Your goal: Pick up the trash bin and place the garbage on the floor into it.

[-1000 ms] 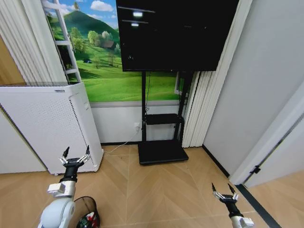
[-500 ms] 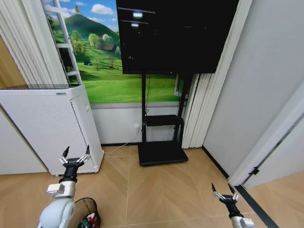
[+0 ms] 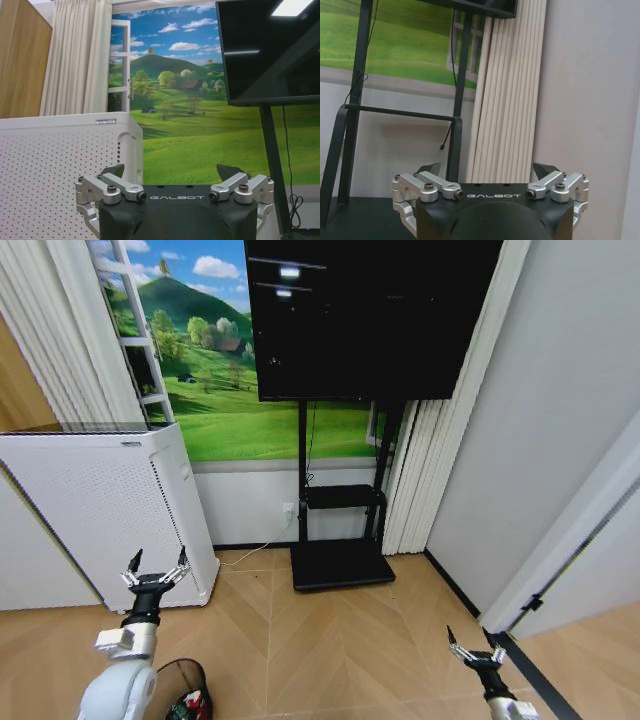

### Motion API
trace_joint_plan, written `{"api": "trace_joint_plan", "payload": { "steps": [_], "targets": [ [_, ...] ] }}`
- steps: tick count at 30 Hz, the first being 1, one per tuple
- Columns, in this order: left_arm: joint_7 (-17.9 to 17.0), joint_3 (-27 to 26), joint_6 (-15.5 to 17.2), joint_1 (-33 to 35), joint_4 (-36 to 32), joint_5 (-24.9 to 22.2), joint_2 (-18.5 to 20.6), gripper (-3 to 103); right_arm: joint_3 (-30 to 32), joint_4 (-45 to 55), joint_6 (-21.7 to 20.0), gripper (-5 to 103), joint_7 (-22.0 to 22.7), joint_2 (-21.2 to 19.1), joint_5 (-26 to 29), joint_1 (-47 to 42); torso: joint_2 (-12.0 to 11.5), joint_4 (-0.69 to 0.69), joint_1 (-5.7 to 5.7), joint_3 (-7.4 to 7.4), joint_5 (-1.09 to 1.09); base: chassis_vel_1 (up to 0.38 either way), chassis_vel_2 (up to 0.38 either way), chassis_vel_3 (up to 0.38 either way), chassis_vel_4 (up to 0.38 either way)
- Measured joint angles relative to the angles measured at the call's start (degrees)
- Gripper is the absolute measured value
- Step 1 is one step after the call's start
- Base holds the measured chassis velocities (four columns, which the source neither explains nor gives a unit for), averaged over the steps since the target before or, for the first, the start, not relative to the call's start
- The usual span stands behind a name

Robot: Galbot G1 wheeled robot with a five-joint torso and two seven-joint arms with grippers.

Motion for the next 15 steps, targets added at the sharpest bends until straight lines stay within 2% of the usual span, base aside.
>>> {"api": "trace_joint_plan", "payload": {
  "steps": [15],
  "targets": [
    [0.4,-0.5,-1.7,1.3,-0.4,0.6,-1.1,100,0.1,0.7,-0.2,100,0.0,0.7,-0.4,-0.7,0.1,0.0,0.16,0.02,0.0,0.0,0.0,0.0,0.0]
  ]
}}
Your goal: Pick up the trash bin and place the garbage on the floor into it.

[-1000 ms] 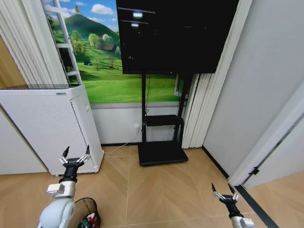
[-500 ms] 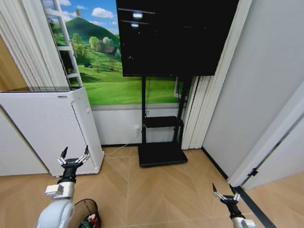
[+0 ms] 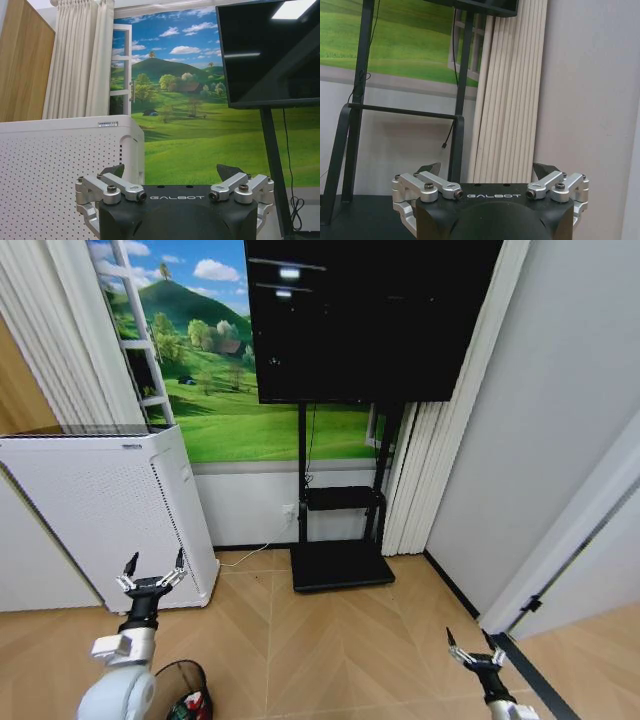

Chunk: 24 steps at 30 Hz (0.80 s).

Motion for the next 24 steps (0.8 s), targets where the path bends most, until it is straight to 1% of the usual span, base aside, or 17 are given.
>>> {"api": "trace_joint_plan", "payload": {
  "steps": [4,10,16,18,21,22,24],
  "targets": [
    [0.3,0.0,-0.2,0.1,0.1,0.0,0.0,100,0.0,-0.2,0.2,100,0.0,0.0,0.1,0.0,-0.1,0.01,-0.04,-0.06,0.0,0.061,-0.051,-0.052,0.044],
    [0.5,0.0,-0.5,0.2,0.2,0.0,-0.2,100,0.0,-0.5,0.5,100,-0.1,0.1,0.2,-0.2,-0.2,0.0,-0.12,-0.13,0.0,0.15,-0.13,-0.15,0.148],
    [0.7,0.2,-0.6,0.1,0.4,0.1,-0.4,100,0.1,-0.5,0.6,100,-0.1,0.1,0.2,-0.2,-0.3,-0.01,-0.16,-0.18,0.0,0.219,-0.228,-0.232,0.219],
    [0.7,0.3,-0.6,0.0,0.4,0.1,-0.4,100,0.0,-0.6,0.6,100,-0.2,0.0,0.2,-0.2,-0.3,0.01,-0.17,-0.2,-0.02,0.247,-0.256,-0.262,0.271],
    [0.7,0.4,-0.6,-0.1,0.4,0.1,-0.5,100,0.0,-0.7,0.6,100,-0.2,0.0,0.2,-0.1,-0.4,0.01,-0.16,-0.2,0.01,0.307,-0.272,-0.313,0.295],
    [0.8,0.5,-0.7,-0.1,0.4,0.2,-0.5,100,-0.1,-0.7,0.6,100,-0.2,0.0,0.2,0.0,-0.4,-0.01,-0.18,-0.22,0.01,0.306,-0.296,-0.357,0.316],
    [0.8,0.5,-0.7,-0.1,0.5,0.2,-0.5,100,-0.1,-0.7,0.6,100,-0.2,0.0,0.2,0.1,-0.4,0.0,-0.17,-0.22,-0.01,0.313,-0.303,-0.357,0.333]
  ]
}}
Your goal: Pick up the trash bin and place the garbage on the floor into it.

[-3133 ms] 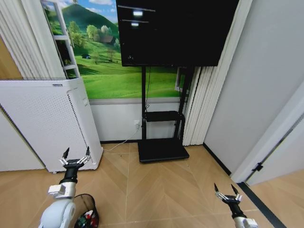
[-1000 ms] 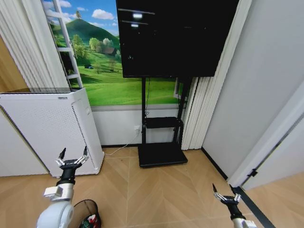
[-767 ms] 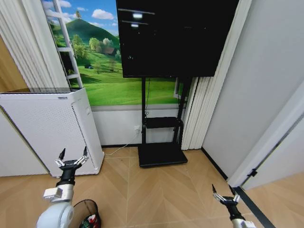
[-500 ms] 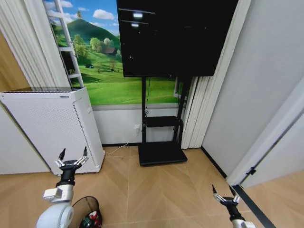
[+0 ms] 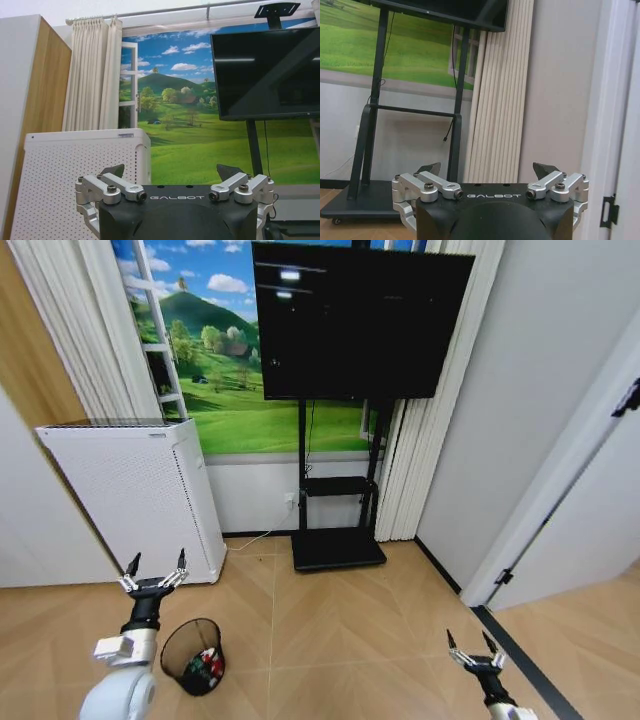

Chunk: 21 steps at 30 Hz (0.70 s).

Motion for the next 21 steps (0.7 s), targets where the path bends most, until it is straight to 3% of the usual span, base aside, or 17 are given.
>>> {"api": "trace_joint_plan", "payload": {
  "steps": [9,12,15,17,21],
  "targets": [
    [0.1,0.0,-0.1,-0.2,0.3,0.0,0.2,100,-0.3,-0.4,0.0,100,0.0,0.0,0.0,0.5,0.0,-0.01,-0.06,-0.05,0.05,0.357,-0.369,-0.36,0.366],
    [0.1,0.1,-0.1,-0.3,0.3,0.0,0.3,100,-0.4,-0.5,-0.1,100,0.0,0.0,-0.1,0.6,-0.1,0.01,-0.06,-0.05,-0.03,0.359,-0.361,-0.37,0.36],
    [0.2,0.2,-0.1,-0.4,0.3,0.0,0.3,100,-0.6,-0.8,-0.1,100,0.0,0.0,-0.1,0.7,-0.1,-0.02,-0.05,-0.05,0.07,0.361,-0.343,-0.357,0.35],
    [0.2,0.2,-0.2,-0.5,0.4,-0.1,0.2,100,-0.6,-0.8,-0.1,100,0.0,-0.2,-0.1,0.8,-0.1,0.01,-0.07,-0.08,-0.05,0.32,-0.348,-0.346,0.349],
    [0.2,0.2,-0.2,-0.5,0.4,-0.1,0.2,100,-0.7,-1.0,-0.1,100,0.0,-0.3,-0.1,0.9,-0.1,-0.01,-0.05,-0.07,0.07,0.355,-0.352,-0.35,0.329]
  ]
}}
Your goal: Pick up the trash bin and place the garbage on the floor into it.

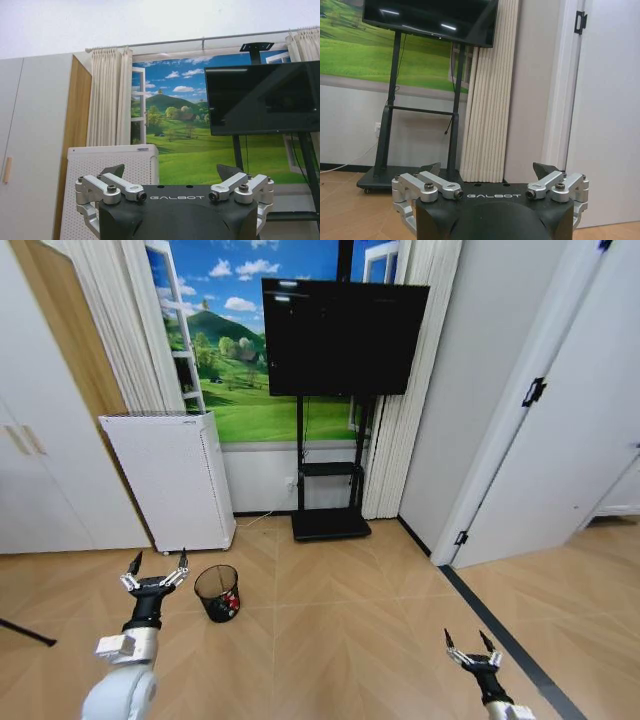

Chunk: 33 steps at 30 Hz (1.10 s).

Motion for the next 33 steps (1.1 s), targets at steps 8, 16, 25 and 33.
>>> {"api": "trace_joint_plan", "payload": {
  "steps": [8,16,25,33],
  "targets": [
    [0.4,-0.1,-0.4,0.2,0.1,0.0,-0.1,100,0.0,-0.6,1.2,100,-0.4,0.1,0.1,0.3,0.0,0.03,-0.05,-0.04,-0.11,0.333,-0.339,-0.318,0.33],
    [0.9,-0.2,-0.8,0.2,0.5,0.0,-0.3,100,0.9,-0.8,1.1,100,-0.3,0.2,-2.5,0.1,0.0,0.02,-0.01,-0.02,-0.05,0.07,-0.051,-0.09,0.085],
    [1.3,-0.3,-1.1,0.2,0.7,0.1,-0.3,100,0.5,-1.1,2.3,100,-0.5,0.3,-0.5,0.3,-0.1,0.03,0.0,-0.02,-0.06,0.055,0.094,-0.033,-0.085],
    [1.4,-0.3,-1.3,0.0,1.0,0.2,-0.2,100,0.8,-1.5,1.9,100,-0.7,0.3,-2.7,0.4,0.0,0.01,-0.03,-0.04,-0.07,0.105,0.043,-0.112,-0.044]
  ]
}}
